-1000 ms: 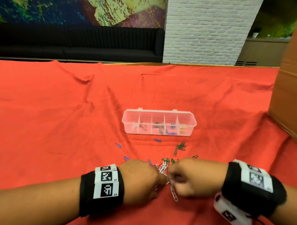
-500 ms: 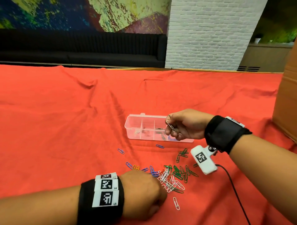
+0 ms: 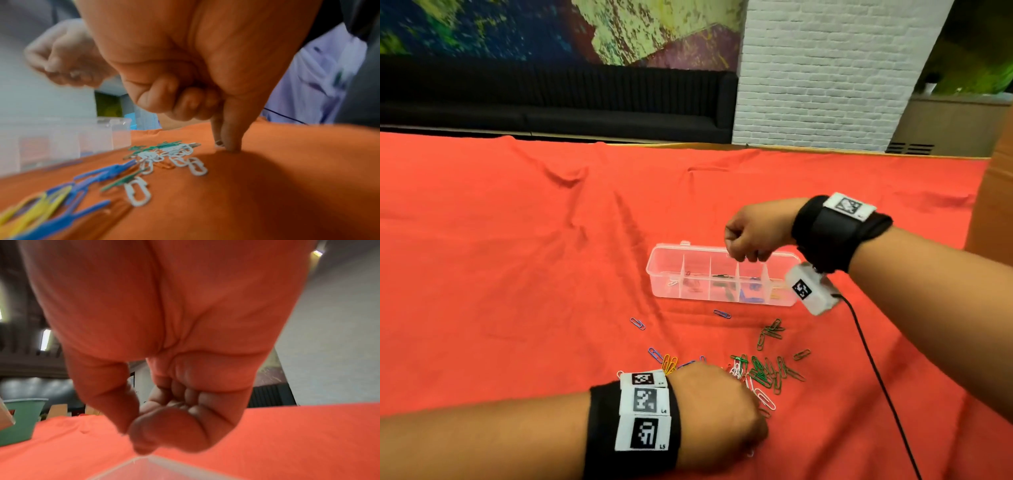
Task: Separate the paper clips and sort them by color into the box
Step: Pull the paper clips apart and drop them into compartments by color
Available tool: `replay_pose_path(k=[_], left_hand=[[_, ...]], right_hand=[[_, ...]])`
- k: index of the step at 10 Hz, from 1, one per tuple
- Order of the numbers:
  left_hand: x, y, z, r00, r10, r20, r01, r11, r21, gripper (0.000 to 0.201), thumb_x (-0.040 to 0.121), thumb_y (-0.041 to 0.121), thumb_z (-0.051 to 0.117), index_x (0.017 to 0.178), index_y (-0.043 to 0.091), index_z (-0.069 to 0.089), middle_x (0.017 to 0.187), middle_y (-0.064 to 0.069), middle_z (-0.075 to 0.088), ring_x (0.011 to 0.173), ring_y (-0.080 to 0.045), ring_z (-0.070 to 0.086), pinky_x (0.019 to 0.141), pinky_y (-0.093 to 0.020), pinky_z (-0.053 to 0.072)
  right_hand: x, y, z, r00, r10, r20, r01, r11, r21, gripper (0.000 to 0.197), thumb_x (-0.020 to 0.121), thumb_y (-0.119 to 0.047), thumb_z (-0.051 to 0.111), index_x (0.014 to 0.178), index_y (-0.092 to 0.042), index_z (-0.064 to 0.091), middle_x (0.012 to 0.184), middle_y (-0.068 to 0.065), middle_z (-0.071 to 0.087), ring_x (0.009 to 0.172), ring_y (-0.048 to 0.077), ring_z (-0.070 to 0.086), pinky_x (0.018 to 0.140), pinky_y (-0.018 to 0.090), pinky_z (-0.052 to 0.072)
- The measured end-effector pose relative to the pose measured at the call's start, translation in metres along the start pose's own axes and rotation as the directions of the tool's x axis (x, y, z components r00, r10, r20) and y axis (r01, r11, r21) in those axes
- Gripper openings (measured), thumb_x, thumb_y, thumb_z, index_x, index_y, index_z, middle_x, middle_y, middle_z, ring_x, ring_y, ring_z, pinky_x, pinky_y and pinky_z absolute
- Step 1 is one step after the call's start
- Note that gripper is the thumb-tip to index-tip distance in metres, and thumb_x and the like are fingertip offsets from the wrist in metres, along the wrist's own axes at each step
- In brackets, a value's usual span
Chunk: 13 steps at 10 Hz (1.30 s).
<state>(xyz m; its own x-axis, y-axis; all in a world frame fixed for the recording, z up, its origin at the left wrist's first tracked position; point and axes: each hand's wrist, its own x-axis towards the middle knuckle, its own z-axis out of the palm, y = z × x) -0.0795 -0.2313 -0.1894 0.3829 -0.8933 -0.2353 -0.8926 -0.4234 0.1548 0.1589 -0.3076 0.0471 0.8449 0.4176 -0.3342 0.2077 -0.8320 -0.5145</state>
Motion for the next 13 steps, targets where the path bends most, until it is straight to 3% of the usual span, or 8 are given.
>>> replay_pose_path(k=[1,2,4,7,8,9,10,13], left_hand=[[-0.071,-0.081,-0.124,0.951,-0.148,-0.273,0.098,0.977,-0.189,0.019,0.086,0.042,0.054,0.1,0.03,0.06,0.094,0.006,0.068,0.083,-0.017,0.063,0.072,-0.028,0.051],[-0.1,-0.094,-0.168,0.939,-0.288,-0.186,0.249,0.946,-0.207,0.013,0.085,0.036,0.06,0.092,0.026,0.063,0.072,0.007,0.059,0.065,-0.009,0.051,0.062,-0.023,0.04],[-0.147,-0.197,-0.191,0.615,-0.724,-0.312,0.524,0.672,-0.524,0.013,0.085,0.031,0.07,0.077,0.025,0.063,0.054,0.009,0.05,0.046,-0.002,0.042,0.05,-0.021,0.032],[-0.112,-0.25,-0.188,0.438,-0.876,-0.201,0.38,0.383,-0.842,0.028,0.094,0.034,0.061,0.114,0.016,0.067,0.089,-0.005,0.066,0.07,-0.015,0.054,0.064,-0.025,0.042],[-0.114,-0.222,-0.187,0.516,-0.857,-0.015,-0.218,-0.115,-0.969,0.038,0.097,0.046,0.051,0.117,0.014,0.056,0.092,-0.02,0.066,0.066,-0.02,0.056,0.056,-0.029,0.046],[-0.119,-0.187,-0.18,0.751,-0.66,0.026,-0.424,-0.512,-0.747,0.045,0.095,0.044,0.048,0.124,0.01,0.048,0.125,-0.037,0.058,0.108,-0.041,0.063,0.09,-0.041,0.054],[-0.12,-0.152,-0.176,0.859,-0.506,-0.082,-0.446,-0.66,-0.604,0.047,0.088,0.021,0.044,0.134,0.01,0.041,0.135,-0.041,0.047,0.131,-0.048,0.046,0.115,-0.048,0.034],[-0.115,-0.102,-0.161,0.876,-0.446,-0.186,-0.457,-0.64,-0.617,0.06,0.072,-0.013,0.035,0.131,-0.012,0.046,0.118,-0.036,0.052,0.096,-0.039,0.065,0.089,-0.042,0.056]], right_hand=[[0.02,-0.03,-0.003,0.994,-0.067,-0.084,0.055,0.989,-0.14,0.011,0.083,-0.015,0.06,0.073,-0.017,0.065,0.071,0.003,0.067,0.059,0.017,0.06,0.055,0.024,0.051],[0.047,-0.052,0.022,0.987,-0.12,-0.105,0.099,0.977,-0.19,0.011,0.083,-0.015,0.056,0.08,-0.014,0.067,0.073,0.004,0.069,0.061,0.02,0.062,0.065,0.032,0.057],[0.084,-0.062,0.056,0.999,-0.048,-0.021,0.046,0.996,-0.072,0.038,0.09,0.005,0.035,0.116,-0.019,0.05,0.09,0.019,0.073,0.066,0.03,0.071,0.077,0.045,0.061],[-0.006,-0.028,0.029,0.949,-0.19,-0.252,0.174,0.981,-0.084,0.026,0.09,-0.004,0.051,0.11,-0.016,0.065,0.101,0.002,0.069,0.076,0.015,0.069,0.067,0.026,0.055],[-0.048,-0.011,0.04,0.926,-0.216,-0.31,0.206,0.976,-0.067,0.021,0.087,-0.011,0.061,0.103,-0.024,0.066,0.084,-0.01,0.068,0.07,0.007,0.064,0.062,0.018,0.049],[-0.075,-0.005,0.063,0.903,-0.237,-0.359,0.261,0.965,0.017,0.018,0.085,-0.012,0.066,0.096,-0.026,0.067,0.075,-0.006,0.069,0.063,0.006,0.061,0.063,0.026,0.05],[-0.089,-0.008,0.088,0.878,-0.273,-0.394,0.33,0.94,0.084,0.017,0.084,-0.012,0.069,0.093,-0.026,0.066,0.072,-0.008,0.066,0.059,0.0,0.055,0.06,0.022,0.047],[-0.104,-0.016,0.14,0.804,-0.241,-0.543,0.345,0.934,0.095,0.024,0.078,-0.027,0.075,0.097,-0.033,0.062,0.08,-0.011,0.058,0.067,-0.001,0.054,0.058,0.011,0.035]])
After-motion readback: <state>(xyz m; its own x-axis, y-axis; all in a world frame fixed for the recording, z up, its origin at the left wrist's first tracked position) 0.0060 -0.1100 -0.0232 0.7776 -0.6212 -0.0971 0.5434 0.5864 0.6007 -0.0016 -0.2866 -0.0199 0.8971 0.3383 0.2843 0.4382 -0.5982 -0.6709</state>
